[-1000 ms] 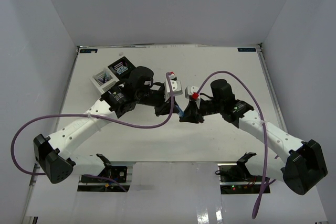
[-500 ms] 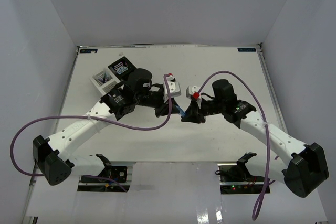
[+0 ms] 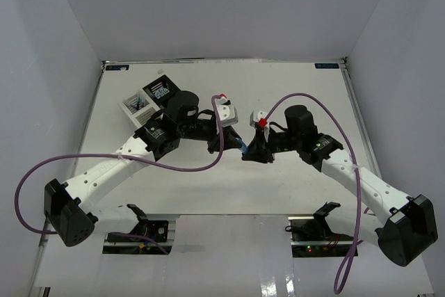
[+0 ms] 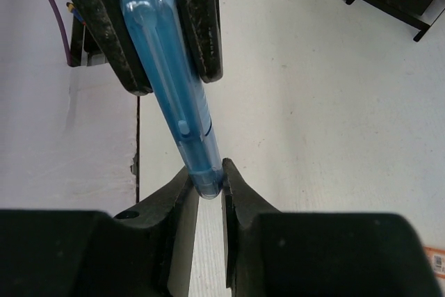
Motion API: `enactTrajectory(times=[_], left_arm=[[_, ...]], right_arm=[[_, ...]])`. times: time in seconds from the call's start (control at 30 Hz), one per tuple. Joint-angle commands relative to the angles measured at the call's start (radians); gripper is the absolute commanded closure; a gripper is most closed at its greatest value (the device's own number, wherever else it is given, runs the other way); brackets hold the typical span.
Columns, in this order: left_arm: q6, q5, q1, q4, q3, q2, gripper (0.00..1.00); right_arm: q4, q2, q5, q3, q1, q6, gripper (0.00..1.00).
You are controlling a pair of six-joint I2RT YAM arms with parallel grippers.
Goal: Sort the stationery into containers
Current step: Close the pen cap on the pen.
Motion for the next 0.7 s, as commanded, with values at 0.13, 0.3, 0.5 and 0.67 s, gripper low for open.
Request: enactTrajectory(times=[0.13,0.3,0.5,0.67], left_arm=[[-0.042,0.025,-0.031,-0.012,-0.072,0.055,1.00],[-0.026,0.020,-0.035,-0.029,-0.081,0.056,1.00],[-0.002,-0.015,-0.035,-0.066,-0.098,0.065,1.00],[0.010,-0.034,-0.035,-0.081,-0.115,0.068,1.00]], right_arm=[[0.276,-0.037,-0.077,0.104,0.010,0.060,0.92],[0.281,-0.042,-0.030,0.133,0.001,0.077,0.92],[0.313,-0.062,-0.022,0.147,-0.016,0.114,0.92],[0.348,-0.080,-0.022,0.145,-0.027,0.137,0.92]])
